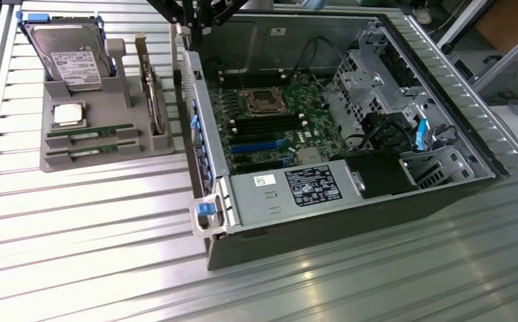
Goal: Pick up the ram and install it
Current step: 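Reach for the ram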
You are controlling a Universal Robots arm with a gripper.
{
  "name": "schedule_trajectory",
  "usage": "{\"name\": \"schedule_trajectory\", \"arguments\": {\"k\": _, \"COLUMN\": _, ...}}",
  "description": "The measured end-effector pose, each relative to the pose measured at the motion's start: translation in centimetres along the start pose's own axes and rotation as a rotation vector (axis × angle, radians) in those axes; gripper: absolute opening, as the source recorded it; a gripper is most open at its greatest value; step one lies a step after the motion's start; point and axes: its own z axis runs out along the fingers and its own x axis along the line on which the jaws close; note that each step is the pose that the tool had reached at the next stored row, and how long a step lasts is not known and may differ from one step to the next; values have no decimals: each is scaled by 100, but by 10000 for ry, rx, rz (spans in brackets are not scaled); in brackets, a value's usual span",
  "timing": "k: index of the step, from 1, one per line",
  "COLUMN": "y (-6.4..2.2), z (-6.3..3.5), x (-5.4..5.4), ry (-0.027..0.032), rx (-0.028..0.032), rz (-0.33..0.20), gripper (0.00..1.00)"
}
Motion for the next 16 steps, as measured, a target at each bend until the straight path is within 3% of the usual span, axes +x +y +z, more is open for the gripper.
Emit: {"name": "schedule_trajectory", "arguments": {"k": 16, "y": -12, "z": -4, "x": 162, "ry": 0, "rx": 0, "rz": 0, "gripper": 11}}
